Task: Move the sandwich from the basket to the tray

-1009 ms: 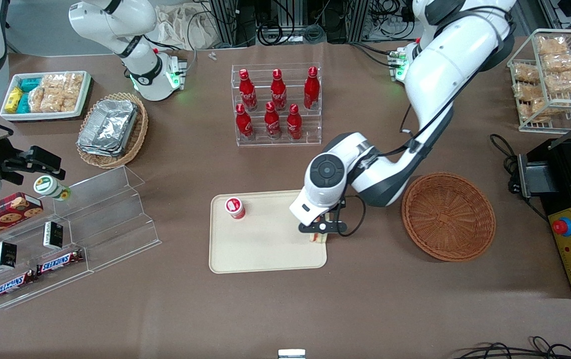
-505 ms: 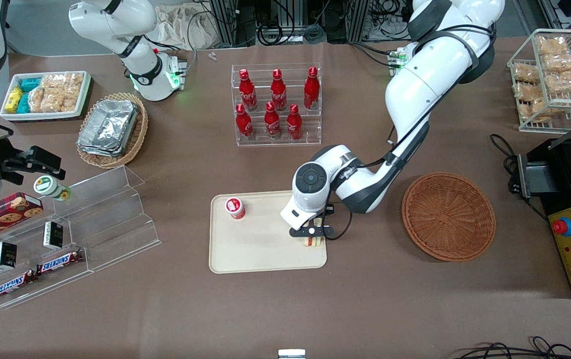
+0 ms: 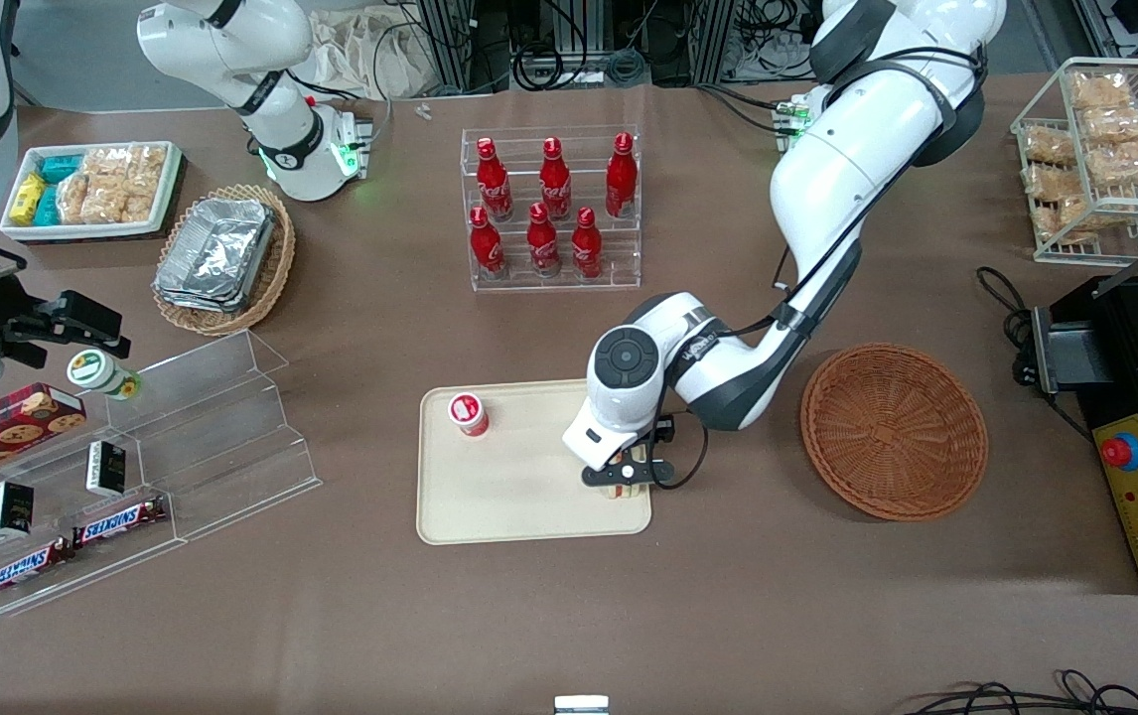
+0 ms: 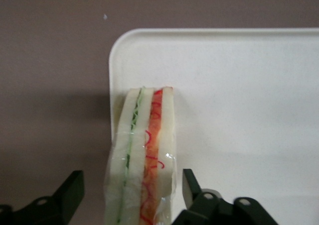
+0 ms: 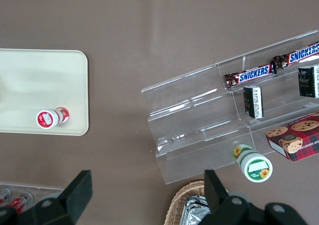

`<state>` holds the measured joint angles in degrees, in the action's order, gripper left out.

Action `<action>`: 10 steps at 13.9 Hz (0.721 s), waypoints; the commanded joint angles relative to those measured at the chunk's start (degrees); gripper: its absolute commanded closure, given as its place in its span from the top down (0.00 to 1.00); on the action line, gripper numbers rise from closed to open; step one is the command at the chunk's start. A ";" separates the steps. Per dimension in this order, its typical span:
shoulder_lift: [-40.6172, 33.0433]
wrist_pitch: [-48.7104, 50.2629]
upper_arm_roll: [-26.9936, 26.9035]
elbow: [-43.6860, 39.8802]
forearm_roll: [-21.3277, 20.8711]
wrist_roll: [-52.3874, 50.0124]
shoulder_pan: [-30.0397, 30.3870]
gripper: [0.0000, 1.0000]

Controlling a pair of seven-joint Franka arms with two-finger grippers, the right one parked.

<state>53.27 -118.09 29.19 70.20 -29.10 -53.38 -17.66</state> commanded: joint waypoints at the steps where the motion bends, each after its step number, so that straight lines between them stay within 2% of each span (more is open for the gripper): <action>1: -3.69 5.39 -0.10 -1.90 0.88 -0.50 1.04 1.00; 5: -10.80 15.59 0.16 -4.02 4.04 3.00 6.04 1.00; 8: -18.44 19.99 -0.10 -3.49 14.83 11.85 13.50 1.00; 10: -21.88 24.89 -0.10 -3.40 17.93 18.98 17.64 1.00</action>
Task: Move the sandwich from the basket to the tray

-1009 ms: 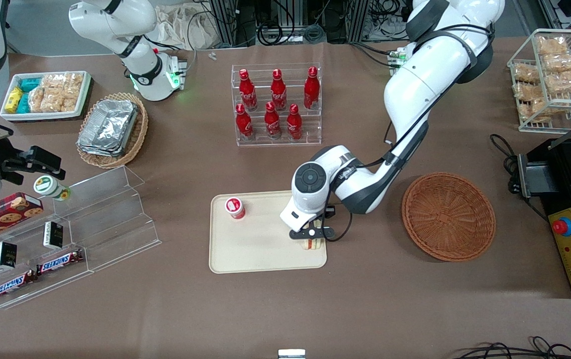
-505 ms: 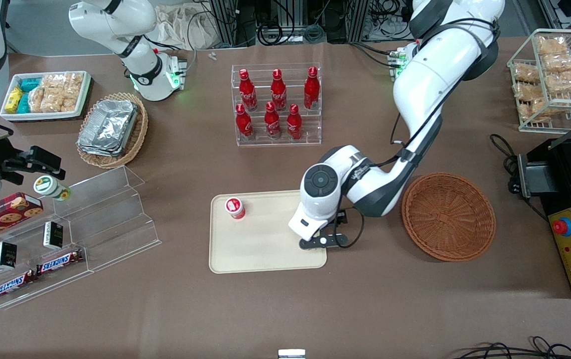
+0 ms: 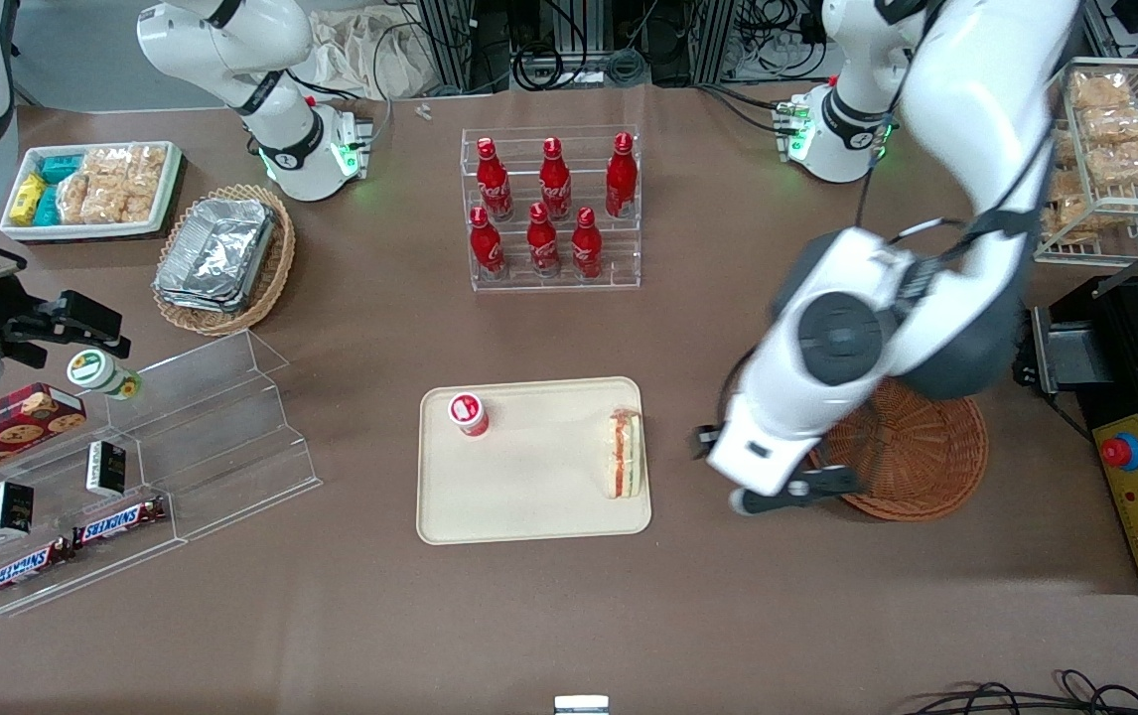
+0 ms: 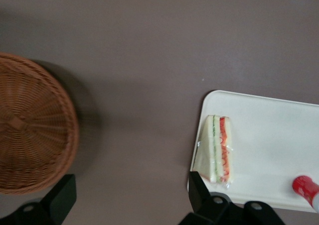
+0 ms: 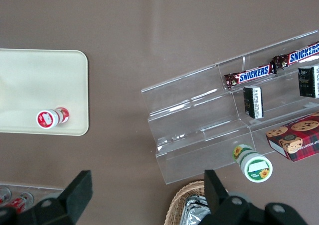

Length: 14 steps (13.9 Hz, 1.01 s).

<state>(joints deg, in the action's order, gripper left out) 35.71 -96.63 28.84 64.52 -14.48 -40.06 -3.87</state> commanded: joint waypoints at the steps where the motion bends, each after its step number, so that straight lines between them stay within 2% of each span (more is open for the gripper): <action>1: -5.37 5.55 0.34 2.36 3.75 8.57 6.13 1.00; 3: -7.48 7.94 0.25 2.98 5.50 14.28 9.47 1.00; 5: -10.11 7.60 -1.05 6.74 5.51 17.37 10.72 1.00; 6: -11.70 7.42 -4.11 8.85 5.95 19.65 10.11 1.00; 8: -16.08 6.98 -11.31 12.72 11.72 25.70 7.84 1.00; 11: -25.13 2.53 -27.12 23.94 18.15 35.38 -0.15 0.99; 13: -31.90 -4.50 -28.13 34.66 18.34 37.77 0.43 0.99; 14: -32.88 -5.75 -28.13 36.45 18.17 37.86 1.05 0.99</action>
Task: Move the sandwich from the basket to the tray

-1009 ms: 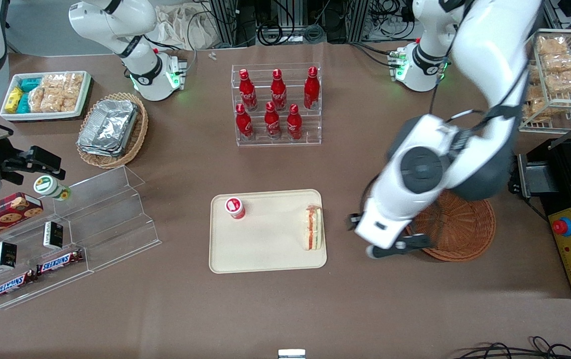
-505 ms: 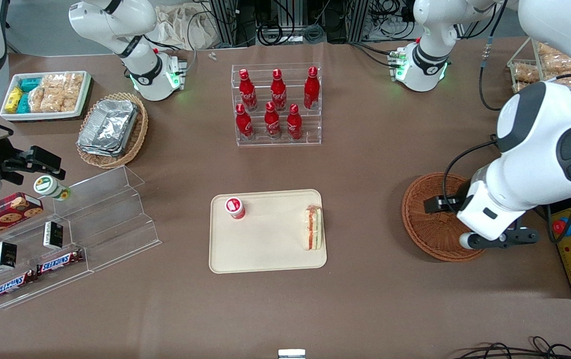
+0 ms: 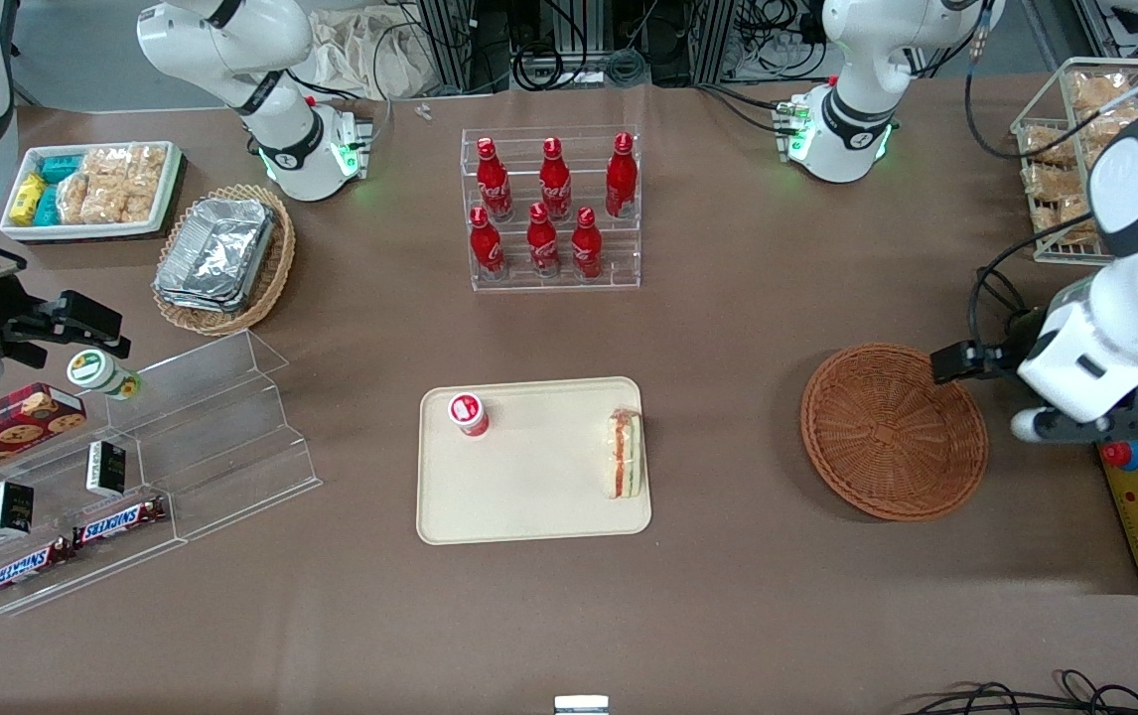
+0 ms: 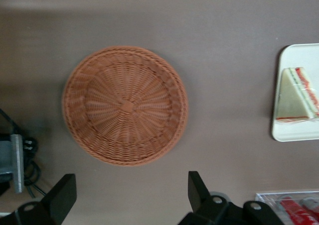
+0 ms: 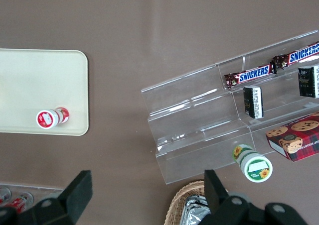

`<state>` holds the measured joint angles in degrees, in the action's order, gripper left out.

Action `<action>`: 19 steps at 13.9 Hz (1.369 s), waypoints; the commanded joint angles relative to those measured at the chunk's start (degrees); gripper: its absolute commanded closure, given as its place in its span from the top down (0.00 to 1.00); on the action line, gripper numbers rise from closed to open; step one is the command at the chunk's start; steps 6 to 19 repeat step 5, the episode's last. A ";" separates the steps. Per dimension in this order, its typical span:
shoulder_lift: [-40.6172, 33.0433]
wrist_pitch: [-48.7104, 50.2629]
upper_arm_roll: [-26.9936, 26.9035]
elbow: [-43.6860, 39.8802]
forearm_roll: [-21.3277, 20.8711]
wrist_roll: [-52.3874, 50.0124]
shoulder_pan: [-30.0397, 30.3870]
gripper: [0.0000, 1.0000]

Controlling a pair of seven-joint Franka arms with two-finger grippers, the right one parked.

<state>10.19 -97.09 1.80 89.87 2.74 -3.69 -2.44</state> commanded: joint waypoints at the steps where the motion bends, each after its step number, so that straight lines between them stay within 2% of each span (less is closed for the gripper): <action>1: -7.03 -5.21 -0.92 10.77 0.43 1.49 -0.28 0.99; 3: -4.84 -4.60 1.08 8.31 -0.88 1.23 1.37 1.00; 5: -2.56 -2.24 8.71 4.72 -5.79 0.62 6.46 1.00; 19: -2.56 -2.24 8.71 4.72 -5.79 0.62 6.46 1.00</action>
